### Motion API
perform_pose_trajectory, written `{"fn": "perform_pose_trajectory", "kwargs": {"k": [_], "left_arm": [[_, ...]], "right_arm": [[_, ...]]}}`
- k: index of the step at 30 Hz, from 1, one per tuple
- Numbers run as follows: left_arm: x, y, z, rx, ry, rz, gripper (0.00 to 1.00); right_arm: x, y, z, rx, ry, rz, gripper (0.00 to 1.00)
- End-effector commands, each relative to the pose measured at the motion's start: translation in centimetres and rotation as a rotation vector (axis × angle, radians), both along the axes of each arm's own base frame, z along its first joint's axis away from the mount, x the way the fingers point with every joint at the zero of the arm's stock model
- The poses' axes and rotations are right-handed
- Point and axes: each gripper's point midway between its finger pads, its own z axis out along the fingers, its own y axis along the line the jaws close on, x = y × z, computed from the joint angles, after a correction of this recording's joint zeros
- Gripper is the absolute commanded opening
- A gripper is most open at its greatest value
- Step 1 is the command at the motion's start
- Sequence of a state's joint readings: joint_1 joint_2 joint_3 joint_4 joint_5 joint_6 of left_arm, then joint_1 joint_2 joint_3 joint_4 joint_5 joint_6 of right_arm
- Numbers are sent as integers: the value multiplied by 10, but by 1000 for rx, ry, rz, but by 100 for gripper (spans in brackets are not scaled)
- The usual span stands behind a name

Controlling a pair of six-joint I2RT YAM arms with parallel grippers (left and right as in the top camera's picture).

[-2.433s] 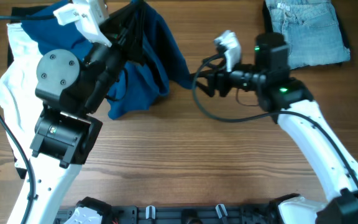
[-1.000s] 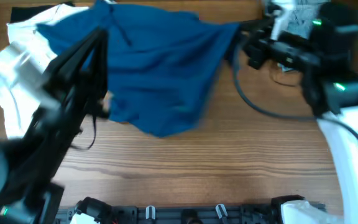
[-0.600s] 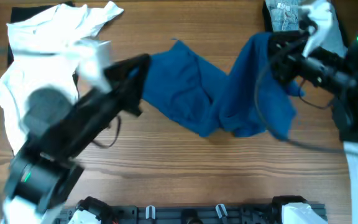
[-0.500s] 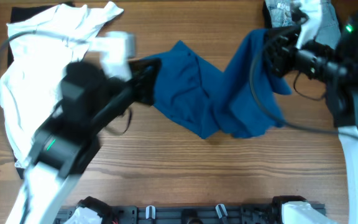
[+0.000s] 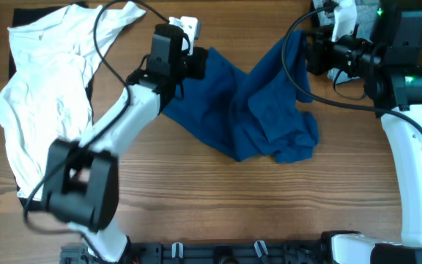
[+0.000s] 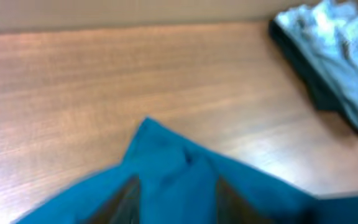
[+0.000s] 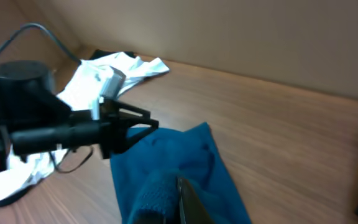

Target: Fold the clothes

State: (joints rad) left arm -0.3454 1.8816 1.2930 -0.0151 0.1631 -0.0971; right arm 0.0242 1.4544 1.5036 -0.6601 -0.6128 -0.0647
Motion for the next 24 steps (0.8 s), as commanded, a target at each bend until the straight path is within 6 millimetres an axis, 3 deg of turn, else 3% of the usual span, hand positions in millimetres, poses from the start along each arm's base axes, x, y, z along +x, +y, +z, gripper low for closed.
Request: {"fn": "perform_pose_trajectory", "kwargs": {"k": [1,3,7,9,14,19,24], "left_arm": [[33,-20,-28,87,-65,-125,52],[50,-33,-43,88,-61,-162,59],[80,-50,-65,91,-69,-191,61],[84,-54,-66,97,-81,-201,62],[69,-64,-81,211,-85,-315,61],[36,-78,-107,343,-27,-475,60],[24,-77,-119,372,22,-501,58]], "right_arm": [[5,-11,-5,-63,0,-54,4],[5,-16,-10,-80,16,-78,4],[5,-22,-15,-100,39,-115,4],[5,-22,-15,-101,40,-117,4],[6,-22,-17,-101,42,-117,4],[9,-22,-23,-102,57,-116,4],[10,-22,-23,-103,58,-116,4]]}}
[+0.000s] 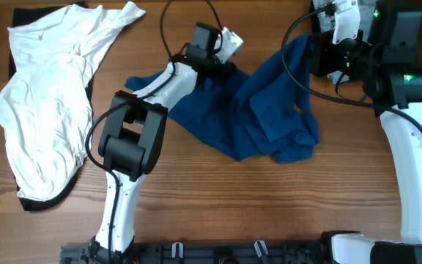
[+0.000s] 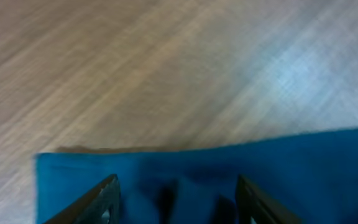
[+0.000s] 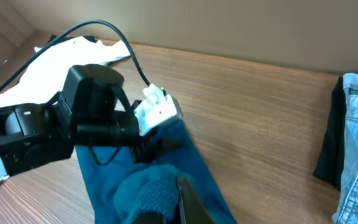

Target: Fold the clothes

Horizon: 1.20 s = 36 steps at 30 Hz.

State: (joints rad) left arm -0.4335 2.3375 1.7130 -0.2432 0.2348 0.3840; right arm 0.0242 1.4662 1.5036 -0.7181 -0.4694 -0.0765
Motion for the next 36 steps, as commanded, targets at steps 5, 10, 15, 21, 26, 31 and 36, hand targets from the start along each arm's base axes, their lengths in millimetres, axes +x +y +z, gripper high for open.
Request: {"fn": "perform_pose_trajectory", "kwargs": {"k": [5,10,15,21,26,31,36], "left_arm": [[-4,2,-10,36,11,-47,29],[3,10,-10,66,-10,-9,4],[26,32,33,66,-83,163,4],[31,107,206,-119,-245,412,4],[-23,189,359,-241,-458,550,4],[-57,228,385,-241,-462,654,4],[-68,251,363,-217,-356,757,4]], "right_arm": [[4,-1,0,-7,-4,-7,4],[5,-1,0,-7,-7,-6,4],[5,-1,1,-7,-12,-6,4],[8,-1,5,-6,-32,-7,4],[9,-29,33,9,-120,-76,4],[5,-40,47,6,-159,-102,4],[2,-35,65,22,-219,-76,4]]}}
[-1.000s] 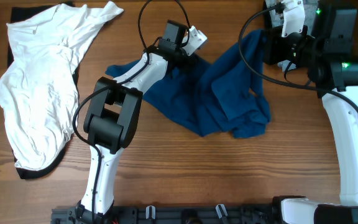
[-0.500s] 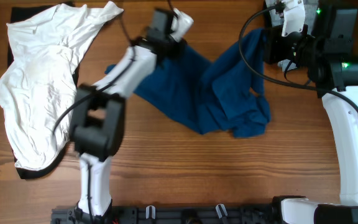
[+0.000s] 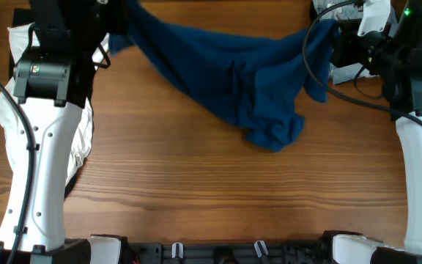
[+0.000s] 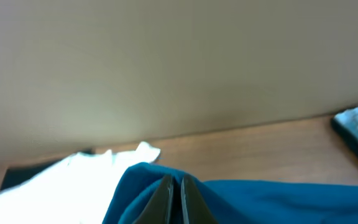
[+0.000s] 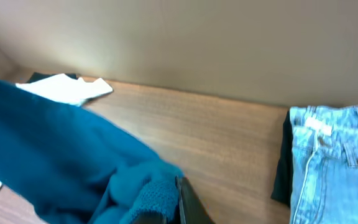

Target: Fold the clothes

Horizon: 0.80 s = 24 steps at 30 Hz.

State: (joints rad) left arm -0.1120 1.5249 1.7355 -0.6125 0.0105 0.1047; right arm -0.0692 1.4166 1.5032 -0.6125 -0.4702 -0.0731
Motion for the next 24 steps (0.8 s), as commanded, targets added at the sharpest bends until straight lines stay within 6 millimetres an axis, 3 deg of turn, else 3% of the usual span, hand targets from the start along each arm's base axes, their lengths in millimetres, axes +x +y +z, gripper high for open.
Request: {"fn": "perform_pose_trajectory", "kwargs": {"k": [1,6,10,11,15,24], "left_arm": [[-8,20,-9,-40,61,87,4],[-30,24,-40,-60,216,128,4],[-58,26,-73,-111,396,185,4],[-74,28,-92,-126,502,218,4],[-104,29,-132,-135,697,266,4],[-138,25,-237,-126,942,283,4]], "right_arm": [[-8,5,26,23,-67,30,4],[-17,15,21,58,-27,84,4],[-30,17,-1,80,90,80,4],[-37,17,-13,79,145,82,4],[-44,16,-43,72,249,75,4],[-34,13,-80,73,363,61,4]]}}
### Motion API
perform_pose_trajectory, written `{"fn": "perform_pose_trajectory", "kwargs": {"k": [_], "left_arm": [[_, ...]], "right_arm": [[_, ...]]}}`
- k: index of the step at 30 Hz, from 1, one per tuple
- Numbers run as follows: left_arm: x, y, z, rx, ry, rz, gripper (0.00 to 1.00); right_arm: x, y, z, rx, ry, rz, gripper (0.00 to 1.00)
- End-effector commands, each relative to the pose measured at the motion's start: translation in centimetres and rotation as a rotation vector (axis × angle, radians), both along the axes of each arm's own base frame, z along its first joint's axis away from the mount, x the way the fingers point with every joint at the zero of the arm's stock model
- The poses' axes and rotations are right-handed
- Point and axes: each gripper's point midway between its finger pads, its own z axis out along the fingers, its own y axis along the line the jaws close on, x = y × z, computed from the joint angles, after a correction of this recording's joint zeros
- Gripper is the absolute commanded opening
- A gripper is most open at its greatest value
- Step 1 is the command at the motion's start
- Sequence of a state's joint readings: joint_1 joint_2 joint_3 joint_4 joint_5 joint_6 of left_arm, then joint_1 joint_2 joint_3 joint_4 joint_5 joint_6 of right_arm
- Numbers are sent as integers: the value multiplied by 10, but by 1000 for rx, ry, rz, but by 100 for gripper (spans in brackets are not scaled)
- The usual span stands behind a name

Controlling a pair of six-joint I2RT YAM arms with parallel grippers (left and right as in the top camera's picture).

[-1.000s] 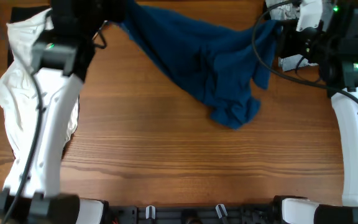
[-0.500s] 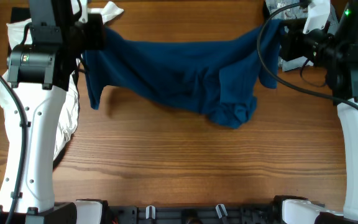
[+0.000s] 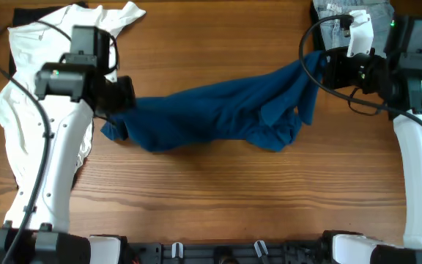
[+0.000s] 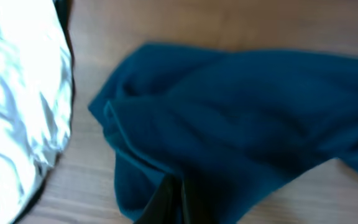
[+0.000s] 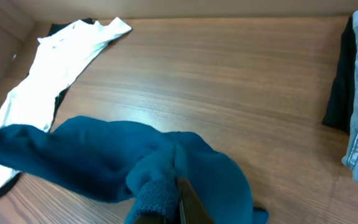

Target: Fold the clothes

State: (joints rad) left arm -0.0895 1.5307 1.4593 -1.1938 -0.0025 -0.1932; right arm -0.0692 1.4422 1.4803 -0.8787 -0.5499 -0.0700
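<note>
A blue garment stretches across the table's middle, sagging between the two arms. My left gripper is shut on its left end, and in the left wrist view the cloth bunches around the left gripper. My right gripper is shut on the garment's right end, a ribbed edge wrapped at the right gripper. The right part of the garment hangs in folds down to the wood.
A white garment over something black lies at the left edge, beside my left arm. Folded light jeans on black cloth sit at the back right corner, seen too in the right wrist view as jeans.
Both grippers have come down and nearer the front with the blue garment. It was stretched high at the table's back; now it lies lower across the middle, its left end beside the white garment.
The blue garment lay crumpled mid-table, my right gripper shut on its right end and my left gripper at its left corner. Then my left gripper stood open over that edge. Later both held it stretched at the back, and now lower across the middle.
</note>
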Motion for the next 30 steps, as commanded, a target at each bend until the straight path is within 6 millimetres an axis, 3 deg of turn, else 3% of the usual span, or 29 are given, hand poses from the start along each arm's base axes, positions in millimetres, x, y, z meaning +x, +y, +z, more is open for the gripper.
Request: {"fn": "perform_pose_trajectory", "kwargs": {"k": [1,10,13,14,15,19,20,21,23,26,30], "left_arm": [[-14,2,-40,-11,83,28,4],[-53,5,-69,-1,243,55,6],[-70,6,-81,4,310,72,26],[-75,6,-84,3,327,88,35],[-81,4,-88,-11,349,88,51],[-93,-4,-95,-57,396,84,66],[-94,-4,-95,-56,400,91,69],[-90,0,-95,-43,383,115,75],[-68,12,-96,-38,296,188,83],[-34,32,-93,-65,159,262,85],[-3,69,-90,-92,28,367,85]], "right_arm": [[5,-2,-26,-5,72,1,4],[15,-17,-96,-59,285,-57,4],[17,-25,-116,-65,368,-135,4],[17,-26,-122,-64,392,-144,4],[16,-27,-127,-64,410,-146,4],[14,-32,-142,-60,468,-173,4],[15,-34,-145,-62,473,-175,10],[16,-34,-146,-62,472,-176,26],[22,-34,-144,-61,449,-178,45],[28,-35,-142,-61,420,-178,53],[34,-35,-140,-61,393,-179,56]]}}
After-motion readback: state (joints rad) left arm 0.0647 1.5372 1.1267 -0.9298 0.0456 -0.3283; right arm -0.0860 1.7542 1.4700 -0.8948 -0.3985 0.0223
